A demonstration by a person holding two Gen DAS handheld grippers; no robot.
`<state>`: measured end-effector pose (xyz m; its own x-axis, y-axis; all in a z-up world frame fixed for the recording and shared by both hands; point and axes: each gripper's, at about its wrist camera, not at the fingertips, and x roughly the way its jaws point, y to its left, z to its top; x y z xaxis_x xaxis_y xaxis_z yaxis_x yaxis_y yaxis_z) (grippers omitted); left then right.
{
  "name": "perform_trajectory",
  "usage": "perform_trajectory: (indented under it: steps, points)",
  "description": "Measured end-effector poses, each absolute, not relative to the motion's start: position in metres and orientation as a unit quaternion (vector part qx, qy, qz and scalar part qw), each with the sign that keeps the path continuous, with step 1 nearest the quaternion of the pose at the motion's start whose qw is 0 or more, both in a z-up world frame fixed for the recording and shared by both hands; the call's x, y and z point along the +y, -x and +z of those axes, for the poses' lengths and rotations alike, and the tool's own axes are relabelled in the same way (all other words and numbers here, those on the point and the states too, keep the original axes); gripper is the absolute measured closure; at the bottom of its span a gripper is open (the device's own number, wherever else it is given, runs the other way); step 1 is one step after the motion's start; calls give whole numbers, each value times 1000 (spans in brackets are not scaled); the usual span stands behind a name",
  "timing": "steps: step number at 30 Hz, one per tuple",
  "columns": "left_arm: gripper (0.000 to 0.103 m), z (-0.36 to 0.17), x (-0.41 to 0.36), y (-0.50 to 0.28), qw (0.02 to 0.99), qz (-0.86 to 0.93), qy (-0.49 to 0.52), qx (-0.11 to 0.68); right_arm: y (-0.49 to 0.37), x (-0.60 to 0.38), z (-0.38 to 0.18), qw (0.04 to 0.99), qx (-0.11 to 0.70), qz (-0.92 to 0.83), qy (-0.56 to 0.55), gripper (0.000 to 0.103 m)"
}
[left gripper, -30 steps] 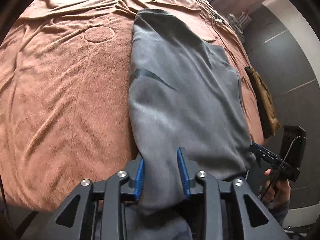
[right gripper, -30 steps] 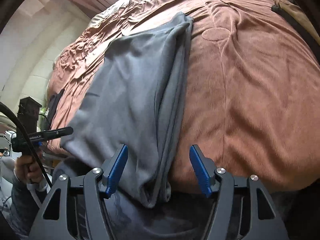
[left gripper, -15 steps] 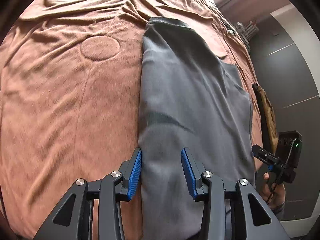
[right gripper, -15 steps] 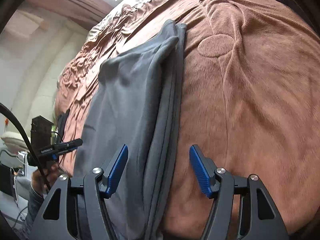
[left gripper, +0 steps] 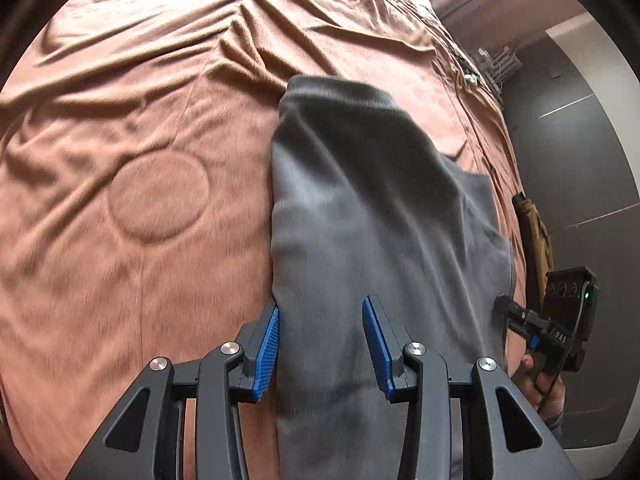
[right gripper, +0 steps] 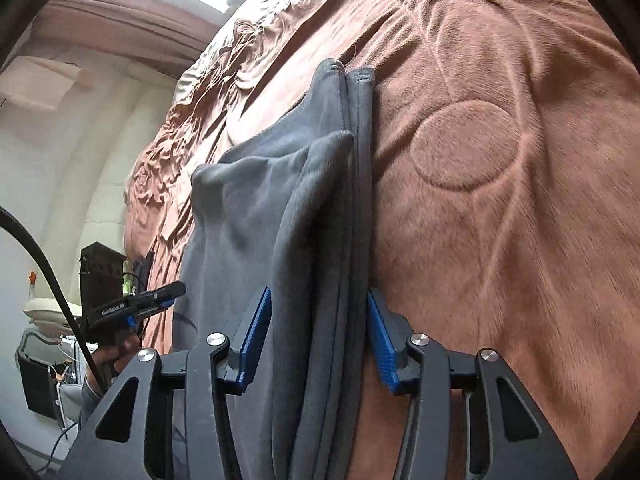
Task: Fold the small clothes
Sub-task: 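Grasp the folded shirt end with both grippers side by side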
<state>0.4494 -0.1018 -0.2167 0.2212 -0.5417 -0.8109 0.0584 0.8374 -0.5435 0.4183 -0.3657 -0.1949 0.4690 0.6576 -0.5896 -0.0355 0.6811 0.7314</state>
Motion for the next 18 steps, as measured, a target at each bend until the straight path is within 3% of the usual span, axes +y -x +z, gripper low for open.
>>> perform_trajectory:
  steps: [18]
  points:
    - [69,-227,-106,-548,766,-194,213,575,-471,-351,-204,787,457,233,-343,64]
